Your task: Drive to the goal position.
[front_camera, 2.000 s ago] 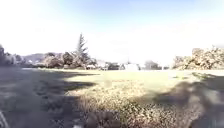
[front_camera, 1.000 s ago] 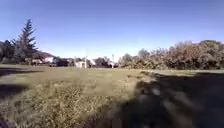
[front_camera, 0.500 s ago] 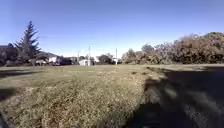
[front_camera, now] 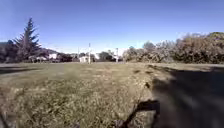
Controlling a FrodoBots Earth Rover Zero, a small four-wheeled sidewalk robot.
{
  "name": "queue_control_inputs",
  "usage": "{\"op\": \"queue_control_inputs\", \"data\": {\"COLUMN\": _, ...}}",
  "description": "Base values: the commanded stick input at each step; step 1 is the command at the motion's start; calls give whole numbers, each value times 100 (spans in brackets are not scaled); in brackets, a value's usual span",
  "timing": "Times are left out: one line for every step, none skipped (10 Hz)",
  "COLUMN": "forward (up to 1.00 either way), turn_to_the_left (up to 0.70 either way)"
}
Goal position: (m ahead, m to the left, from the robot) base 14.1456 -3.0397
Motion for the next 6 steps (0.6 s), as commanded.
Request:
{"op": "queue_control_inputs", "data": {"forward": 100, "turn_to_the_left": 0}}
{"op": "queue_control_inputs", "data": {"forward": 100, "turn_to_the_left": 0}}
{"op": "queue_control_inputs", "data": {"forward": 100, "turn_to_the_left": 0}}
{"op": "queue_control_inputs", "data": {"forward": 100, "turn_to_the_left": 0}}
{"op": "queue_control_inputs", "data": {"forward": 100, "turn_to_the_left": 0}}
{"op": "queue_control_inputs", "data": {"forward": 100, "turn_to_the_left": 0}}
